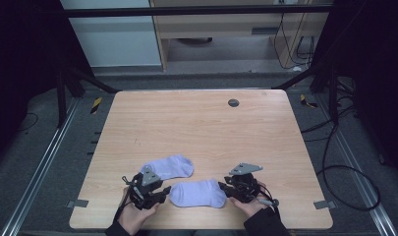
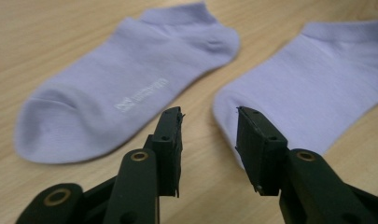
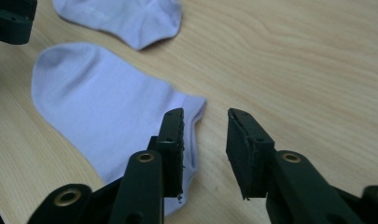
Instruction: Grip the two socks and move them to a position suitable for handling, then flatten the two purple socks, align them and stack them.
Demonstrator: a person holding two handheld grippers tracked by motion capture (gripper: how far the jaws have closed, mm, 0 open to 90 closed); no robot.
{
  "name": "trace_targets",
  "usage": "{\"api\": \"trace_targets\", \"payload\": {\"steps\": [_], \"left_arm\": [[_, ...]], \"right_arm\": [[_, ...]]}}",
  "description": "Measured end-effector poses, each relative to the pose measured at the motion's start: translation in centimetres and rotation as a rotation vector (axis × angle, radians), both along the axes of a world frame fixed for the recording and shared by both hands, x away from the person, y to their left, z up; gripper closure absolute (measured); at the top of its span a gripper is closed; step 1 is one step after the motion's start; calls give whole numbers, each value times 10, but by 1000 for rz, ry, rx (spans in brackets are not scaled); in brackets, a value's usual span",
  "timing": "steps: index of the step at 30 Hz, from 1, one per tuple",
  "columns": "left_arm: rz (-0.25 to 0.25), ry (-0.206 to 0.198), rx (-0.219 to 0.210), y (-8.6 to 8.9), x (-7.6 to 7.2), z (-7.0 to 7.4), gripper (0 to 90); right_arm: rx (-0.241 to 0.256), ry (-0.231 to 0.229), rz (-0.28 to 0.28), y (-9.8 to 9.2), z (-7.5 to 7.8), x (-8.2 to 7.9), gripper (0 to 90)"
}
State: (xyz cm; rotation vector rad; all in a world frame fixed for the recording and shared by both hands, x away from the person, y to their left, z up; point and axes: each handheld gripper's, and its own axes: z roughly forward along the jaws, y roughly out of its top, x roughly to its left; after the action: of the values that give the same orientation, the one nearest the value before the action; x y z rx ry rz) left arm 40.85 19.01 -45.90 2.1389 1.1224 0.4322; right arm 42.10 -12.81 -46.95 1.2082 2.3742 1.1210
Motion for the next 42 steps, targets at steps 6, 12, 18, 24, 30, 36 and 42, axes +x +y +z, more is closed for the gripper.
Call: {"api": "trace_targets", "payload": {"steps": [6,12,18,24,30,36,42], "left_arm": [[70,-47,-20,21,18,6,521],[136,-69,-10,40,35,7,449],[190,-80,-13,57,49,4,422],[221,-78,-6,68,60,-1,420],[232,-55,5,72,68,-7,458],[222,-34,26,73,67,-13,512],[215,4,37,75,67,-18,560]], "right_arm": [[37,-26,-25,-4,11,9,618],[77,-43,-48,3,20,29,579],[90,-51,-47,20,24,48,531],[87,-47,-33,46,21,68,511],[50,-34,-10,70,18,82,521],[32,-19,3,87,13,89,542],[-12,-3,11,100,1,95,572]]}}
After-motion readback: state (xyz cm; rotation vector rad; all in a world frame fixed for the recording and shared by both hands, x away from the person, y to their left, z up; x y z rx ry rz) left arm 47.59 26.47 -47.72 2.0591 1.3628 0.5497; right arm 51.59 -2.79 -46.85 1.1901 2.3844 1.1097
